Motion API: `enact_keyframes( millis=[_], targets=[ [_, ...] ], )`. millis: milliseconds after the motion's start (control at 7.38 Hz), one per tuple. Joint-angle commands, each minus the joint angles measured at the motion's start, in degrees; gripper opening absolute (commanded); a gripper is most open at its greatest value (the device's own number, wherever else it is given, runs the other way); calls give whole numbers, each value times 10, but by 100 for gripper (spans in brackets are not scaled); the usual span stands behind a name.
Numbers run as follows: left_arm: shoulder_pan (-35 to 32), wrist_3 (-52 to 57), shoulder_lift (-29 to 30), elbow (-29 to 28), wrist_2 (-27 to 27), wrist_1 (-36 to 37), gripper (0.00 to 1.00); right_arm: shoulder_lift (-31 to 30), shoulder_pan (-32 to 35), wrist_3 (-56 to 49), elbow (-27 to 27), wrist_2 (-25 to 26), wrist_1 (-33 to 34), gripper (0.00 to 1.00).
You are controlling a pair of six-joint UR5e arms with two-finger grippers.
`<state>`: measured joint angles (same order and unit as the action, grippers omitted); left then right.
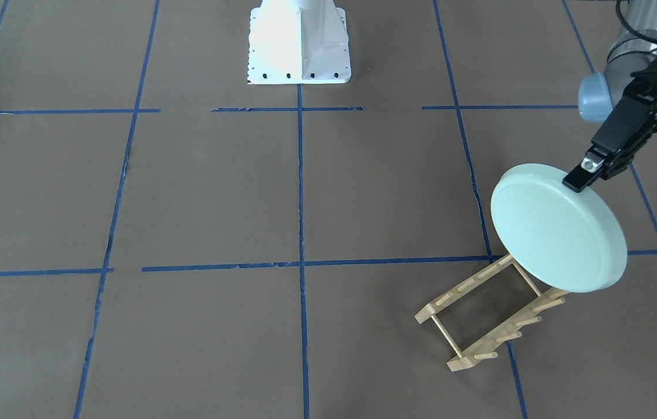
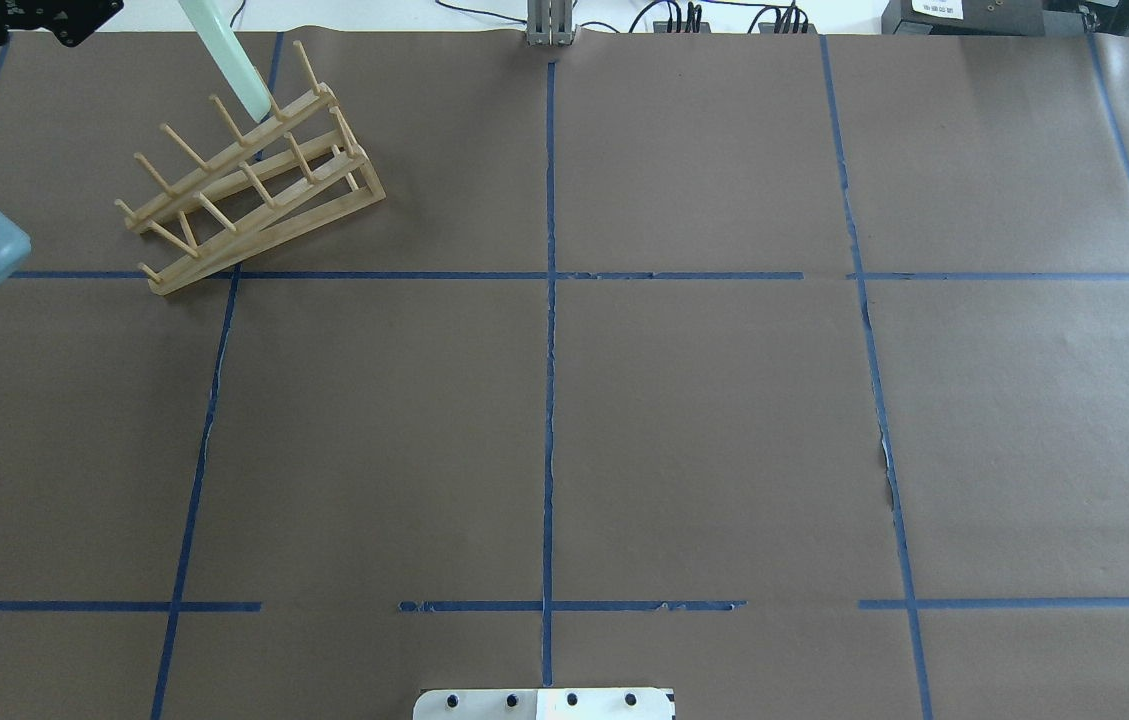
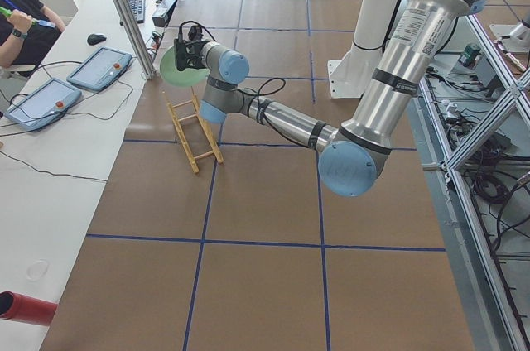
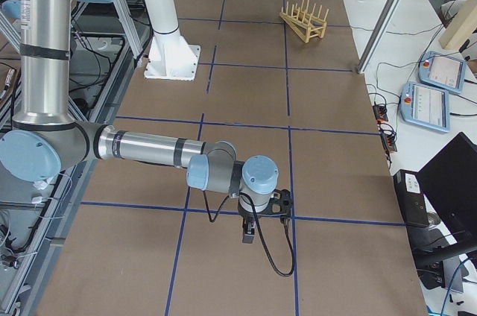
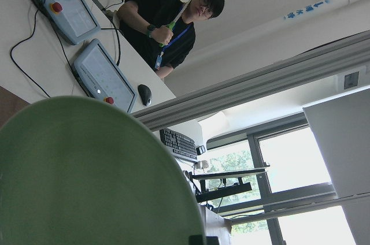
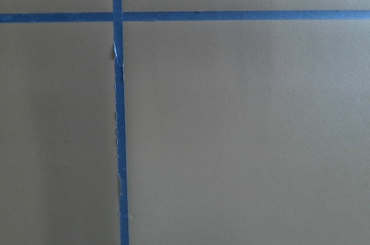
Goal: Place plate on rack
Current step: 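Lower the upright plate into the wooden rack's slots with the left gripper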
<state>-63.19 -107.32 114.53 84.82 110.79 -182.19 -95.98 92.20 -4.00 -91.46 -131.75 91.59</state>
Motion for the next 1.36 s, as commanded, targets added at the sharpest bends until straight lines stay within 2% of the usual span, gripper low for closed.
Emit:
enact_keyframes(
  millis=[0, 814, 1220],
  targets=[
    [11, 8, 48, -66, -27, -8, 0, 0, 0, 0, 1, 0, 1, 100],
    [26, 21, 48, -92, -29, -10, 0, 0, 0, 0, 1, 0, 0, 100],
    [39, 24, 58, -130, -48, -11, 0, 0, 0, 0, 1, 0, 0, 100]
  ],
)
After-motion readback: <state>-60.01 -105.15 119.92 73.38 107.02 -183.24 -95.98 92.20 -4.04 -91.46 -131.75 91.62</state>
